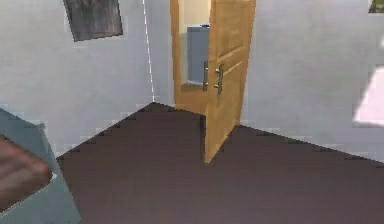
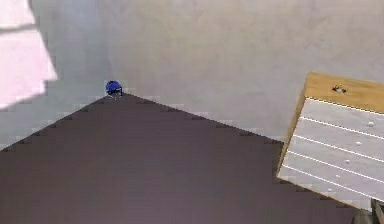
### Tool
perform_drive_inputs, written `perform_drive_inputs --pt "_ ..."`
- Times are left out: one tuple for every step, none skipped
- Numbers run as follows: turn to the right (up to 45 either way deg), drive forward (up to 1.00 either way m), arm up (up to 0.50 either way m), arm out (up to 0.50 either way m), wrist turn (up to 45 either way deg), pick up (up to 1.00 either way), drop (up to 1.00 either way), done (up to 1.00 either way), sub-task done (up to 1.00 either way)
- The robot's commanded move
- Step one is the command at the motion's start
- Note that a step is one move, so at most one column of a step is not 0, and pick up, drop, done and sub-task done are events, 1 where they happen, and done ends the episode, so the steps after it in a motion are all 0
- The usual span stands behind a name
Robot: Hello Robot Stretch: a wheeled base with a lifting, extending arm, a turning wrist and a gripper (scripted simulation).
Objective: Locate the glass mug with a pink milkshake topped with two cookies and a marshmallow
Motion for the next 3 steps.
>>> perform_drive_inputs --pt "-9.0 0.0 0.0 0.0 0.0 0.0 0.0 0.0 0.0" --pt "0.0 1.0 0.0 0.0 0.0 0.0 0.0 0.0 0.0" --pt "0.0 0.1 0.0 0.0 0.0 0.0 0.0 0.0 0.0"
